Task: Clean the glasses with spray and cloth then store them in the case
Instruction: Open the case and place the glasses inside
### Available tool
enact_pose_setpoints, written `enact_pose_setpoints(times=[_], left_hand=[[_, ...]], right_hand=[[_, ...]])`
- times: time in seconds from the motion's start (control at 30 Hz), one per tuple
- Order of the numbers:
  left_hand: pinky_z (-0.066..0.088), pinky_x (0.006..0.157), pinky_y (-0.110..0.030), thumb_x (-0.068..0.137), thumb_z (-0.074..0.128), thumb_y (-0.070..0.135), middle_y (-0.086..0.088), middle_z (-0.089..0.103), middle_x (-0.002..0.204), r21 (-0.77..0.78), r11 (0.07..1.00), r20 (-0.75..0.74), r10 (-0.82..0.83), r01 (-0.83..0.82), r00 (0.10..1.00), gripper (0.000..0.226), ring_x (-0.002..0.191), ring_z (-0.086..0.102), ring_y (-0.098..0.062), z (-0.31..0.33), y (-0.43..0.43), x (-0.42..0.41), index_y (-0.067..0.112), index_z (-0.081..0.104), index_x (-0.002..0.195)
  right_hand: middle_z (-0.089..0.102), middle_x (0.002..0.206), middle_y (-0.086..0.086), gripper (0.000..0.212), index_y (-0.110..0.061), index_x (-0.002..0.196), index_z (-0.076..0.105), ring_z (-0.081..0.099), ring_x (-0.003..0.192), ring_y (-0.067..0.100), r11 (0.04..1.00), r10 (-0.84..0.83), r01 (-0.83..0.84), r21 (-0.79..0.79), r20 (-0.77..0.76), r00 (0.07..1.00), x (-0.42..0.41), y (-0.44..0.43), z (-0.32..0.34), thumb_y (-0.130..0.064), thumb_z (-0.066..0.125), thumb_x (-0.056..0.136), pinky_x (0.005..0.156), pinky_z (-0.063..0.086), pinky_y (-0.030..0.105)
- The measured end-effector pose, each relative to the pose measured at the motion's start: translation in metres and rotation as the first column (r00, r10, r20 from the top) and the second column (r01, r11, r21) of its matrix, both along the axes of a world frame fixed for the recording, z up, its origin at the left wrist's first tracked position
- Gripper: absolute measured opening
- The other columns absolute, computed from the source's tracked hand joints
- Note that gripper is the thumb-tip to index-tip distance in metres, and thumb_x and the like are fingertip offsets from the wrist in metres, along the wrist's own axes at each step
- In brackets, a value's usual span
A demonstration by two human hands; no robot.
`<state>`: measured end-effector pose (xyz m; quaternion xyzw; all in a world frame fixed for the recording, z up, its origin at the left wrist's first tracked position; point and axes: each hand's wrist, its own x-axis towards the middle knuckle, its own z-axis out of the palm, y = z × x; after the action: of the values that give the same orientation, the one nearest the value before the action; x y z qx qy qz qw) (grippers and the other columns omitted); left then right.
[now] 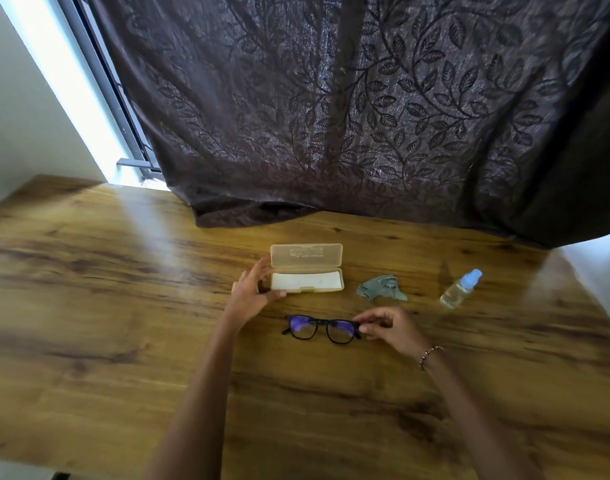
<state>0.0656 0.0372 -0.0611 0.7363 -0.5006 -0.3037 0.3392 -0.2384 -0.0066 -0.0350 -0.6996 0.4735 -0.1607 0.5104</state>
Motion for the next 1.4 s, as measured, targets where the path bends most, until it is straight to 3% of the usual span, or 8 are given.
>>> enact_pose_setpoints(times=[0.37, 0.7, 0.87, 1.13, 1.3, 1.4], left_hand=[[0.025, 0.111, -0.052, 0.074, 0.075, 0.04, 0.0, 0.047, 0.139, -0.024, 1.0, 0.014, 0.0, 0.0, 1.0, 0.085, 0.132, 0.035, -0.025, -0.006, -0.001, 0.002, 0.038, 0.025, 0.143], [0.026, 0.109, -0.05, 0.071, 0.075, 0.048, -0.002, 0.047, 0.138, 0.003, 1.0, 0.024, 0.012, -0.012, 1.0, 0.086, 0.132, 0.035, -0.026, -0.01, -0.002, 0.005, 0.044, 0.025, 0.141], [0.023, 0.111, -0.054, 0.072, 0.074, 0.048, -0.003, 0.042, 0.143, 0.023, 1.0, 0.012, 0.013, -0.013, 1.0, 0.086, 0.137, 0.027, -0.03, -0.011, -0.003, 0.005, 0.047, 0.022, 0.141], [0.025, 0.111, -0.054, 0.075, 0.074, 0.041, -0.003, 0.044, 0.142, 0.001, 1.0, 0.015, 0.003, -0.003, 1.0, 0.084, 0.135, 0.03, -0.03, -0.007, -0.001, 0.004, 0.042, 0.024, 0.142], [0.026, 0.11, -0.05, 0.074, 0.076, 0.038, 0.0, 0.052, 0.135, -0.032, 0.999, 0.029, -0.009, 0.01, 1.0, 0.085, 0.132, 0.036, -0.025, -0.005, 0.0, 0.004, 0.039, 0.026, 0.143], [0.023, 0.108, -0.046, 0.075, 0.076, 0.038, 0.002, 0.05, 0.136, -0.036, 0.999, 0.022, -0.018, 0.018, 1.0, 0.085, 0.13, 0.035, -0.023, -0.005, 0.001, 0.003, 0.04, 0.025, 0.143]], right_hand=[[0.071, 0.094, -0.002, 0.02, -0.025, 0.091, 0.07, 0.07, 0.082, 0.011, 1.0, 0.0, 0.0, -0.026, 0.01, 1.0, 0.003, 0.005, 0.003, -0.007, 0.068, 0.084, 0.072, 0.058, 0.023], [0.068, 0.097, 0.004, 0.011, -0.016, 0.097, 0.062, 0.068, 0.089, 0.014, 0.993, -0.095, 0.085, 0.077, 0.13, 0.987, 0.007, 0.008, -0.003, -0.007, 0.062, 0.089, 0.076, 0.057, 0.026], [0.067, 0.103, 0.009, 0.019, -0.015, 0.098, 0.069, 0.067, 0.096, 0.019, 0.978, -0.185, 0.153, 0.143, 0.255, 0.949, 0.01, 0.011, 0.0, -0.001, 0.06, 0.089, 0.079, 0.058, 0.029], [0.072, 0.102, 0.011, 0.019, -0.012, 0.088, 0.075, 0.071, 0.092, 0.021, 0.912, -0.366, 0.232, 0.339, 0.416, 0.832, 0.012, 0.007, 0.013, 0.002, 0.061, 0.086, 0.069, 0.058, 0.023], [0.073, 0.097, 0.007, 0.016, -0.01, 0.091, 0.073, 0.071, 0.089, 0.018, 0.929, -0.347, 0.227, 0.292, 0.475, 0.809, 0.033, -0.017, 0.034, 0.0, 0.061, 0.088, 0.068, 0.057, 0.02], [0.071, 0.1, 0.013, 0.013, -0.003, 0.095, 0.07, 0.07, 0.09, 0.021, 0.929, -0.351, 0.245, 0.279, 0.446, 0.823, 0.053, -0.032, 0.042, 0.002, 0.06, 0.089, 0.07, 0.059, 0.023]])
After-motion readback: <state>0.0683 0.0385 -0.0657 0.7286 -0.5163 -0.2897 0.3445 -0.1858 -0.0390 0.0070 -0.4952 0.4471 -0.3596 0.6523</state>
